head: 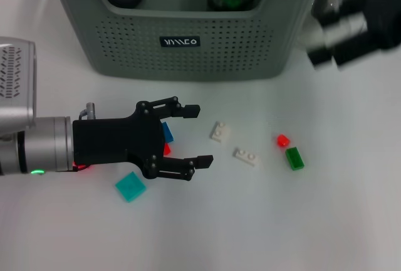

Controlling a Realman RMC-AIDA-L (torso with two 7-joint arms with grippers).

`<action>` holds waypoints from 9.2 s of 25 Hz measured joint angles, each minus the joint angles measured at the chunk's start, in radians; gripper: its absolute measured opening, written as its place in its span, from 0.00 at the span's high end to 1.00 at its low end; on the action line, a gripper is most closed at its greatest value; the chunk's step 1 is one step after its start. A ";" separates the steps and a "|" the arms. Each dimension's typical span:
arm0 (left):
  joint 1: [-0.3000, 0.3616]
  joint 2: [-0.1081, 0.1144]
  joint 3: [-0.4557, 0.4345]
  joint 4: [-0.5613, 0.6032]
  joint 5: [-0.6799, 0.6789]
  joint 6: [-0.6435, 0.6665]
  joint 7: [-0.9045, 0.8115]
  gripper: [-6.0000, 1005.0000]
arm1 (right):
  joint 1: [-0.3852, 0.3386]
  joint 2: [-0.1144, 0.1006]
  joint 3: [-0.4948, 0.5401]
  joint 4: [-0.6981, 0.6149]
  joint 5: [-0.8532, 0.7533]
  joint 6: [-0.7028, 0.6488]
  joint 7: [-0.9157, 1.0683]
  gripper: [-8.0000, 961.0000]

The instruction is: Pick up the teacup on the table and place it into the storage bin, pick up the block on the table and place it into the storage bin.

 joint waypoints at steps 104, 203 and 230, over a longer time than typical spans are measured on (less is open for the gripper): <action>-0.002 -0.006 0.013 -0.029 0.078 -0.144 0.017 0.12 | 0.413 0.034 -0.021 0.172 -0.344 0.369 0.311 0.88; -0.010 -0.006 -0.027 -0.107 -0.014 -0.171 0.000 0.12 | 0.151 0.148 -0.742 0.370 -0.498 0.404 -0.089 0.05; -0.004 -0.003 -0.029 -0.104 -0.010 -0.168 0.002 0.12 | 0.254 0.126 -0.044 -0.142 -0.291 -0.023 0.005 0.53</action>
